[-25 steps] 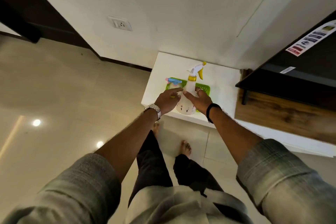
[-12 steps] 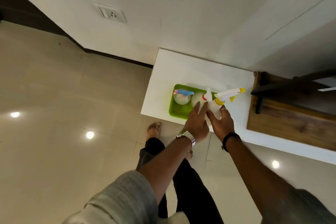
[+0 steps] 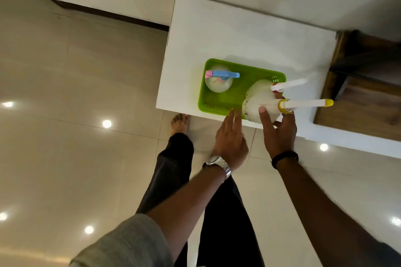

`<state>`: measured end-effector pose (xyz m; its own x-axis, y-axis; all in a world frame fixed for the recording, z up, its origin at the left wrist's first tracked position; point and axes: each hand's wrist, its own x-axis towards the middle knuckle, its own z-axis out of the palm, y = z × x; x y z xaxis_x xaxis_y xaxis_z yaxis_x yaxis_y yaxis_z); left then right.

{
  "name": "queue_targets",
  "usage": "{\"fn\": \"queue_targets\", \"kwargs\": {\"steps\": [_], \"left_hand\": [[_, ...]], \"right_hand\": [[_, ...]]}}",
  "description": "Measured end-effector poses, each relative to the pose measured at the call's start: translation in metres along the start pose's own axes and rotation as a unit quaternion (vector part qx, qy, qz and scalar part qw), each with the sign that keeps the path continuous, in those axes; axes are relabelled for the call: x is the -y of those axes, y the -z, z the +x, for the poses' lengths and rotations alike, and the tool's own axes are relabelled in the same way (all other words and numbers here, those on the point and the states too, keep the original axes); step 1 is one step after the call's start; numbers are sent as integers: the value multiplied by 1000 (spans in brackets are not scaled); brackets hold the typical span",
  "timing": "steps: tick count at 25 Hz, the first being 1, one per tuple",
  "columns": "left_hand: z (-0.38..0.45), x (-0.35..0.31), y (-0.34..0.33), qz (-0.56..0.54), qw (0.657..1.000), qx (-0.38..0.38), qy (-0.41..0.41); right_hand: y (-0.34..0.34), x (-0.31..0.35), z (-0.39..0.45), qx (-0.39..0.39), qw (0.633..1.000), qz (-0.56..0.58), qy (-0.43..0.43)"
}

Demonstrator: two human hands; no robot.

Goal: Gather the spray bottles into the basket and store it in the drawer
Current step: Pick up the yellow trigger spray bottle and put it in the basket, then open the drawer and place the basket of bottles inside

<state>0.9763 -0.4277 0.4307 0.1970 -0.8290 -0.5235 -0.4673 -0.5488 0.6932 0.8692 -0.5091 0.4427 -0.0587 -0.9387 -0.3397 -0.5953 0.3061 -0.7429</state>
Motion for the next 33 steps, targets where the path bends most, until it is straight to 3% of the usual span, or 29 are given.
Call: {"fn": "queue_targets", "kwargs": {"steps": [7, 14, 20, 21, 23, 26, 28, 31, 33], "left_hand": [[10, 39, 5, 62, 998, -3, 0], [12, 43, -8, 92, 996, 6, -6], [-3, 94, 27, 56, 996, -48, -56], [-4, 113, 38, 30, 996, -78, -42], [-2, 153, 66, -31, 983, -165, 70], [17, 202, 110, -56, 928, -272, 247], [44, 217, 128, -143, 914, -229, 301], [76, 211, 126, -226, 920, -121, 295], [83, 206, 117, -231, 920, -128, 288]], "right_hand": [[-58, -26, 13, 76, 992, -67, 82], [-84, -49, 30, 62, 984, -121, 119], [-82, -56, 21, 35, 995, -70, 58], [-78, -55, 17, 22, 996, -65, 52], [-67, -52, 6, -15, 997, -49, 55], [-45, -58, -22, -71, 997, -7, 39], [-32, -70, -38, -80, 997, -6, 8], [-18, -89, -57, -53, 996, -32, -62], [-13, -97, -63, -40, 993, -53, -102]]}}
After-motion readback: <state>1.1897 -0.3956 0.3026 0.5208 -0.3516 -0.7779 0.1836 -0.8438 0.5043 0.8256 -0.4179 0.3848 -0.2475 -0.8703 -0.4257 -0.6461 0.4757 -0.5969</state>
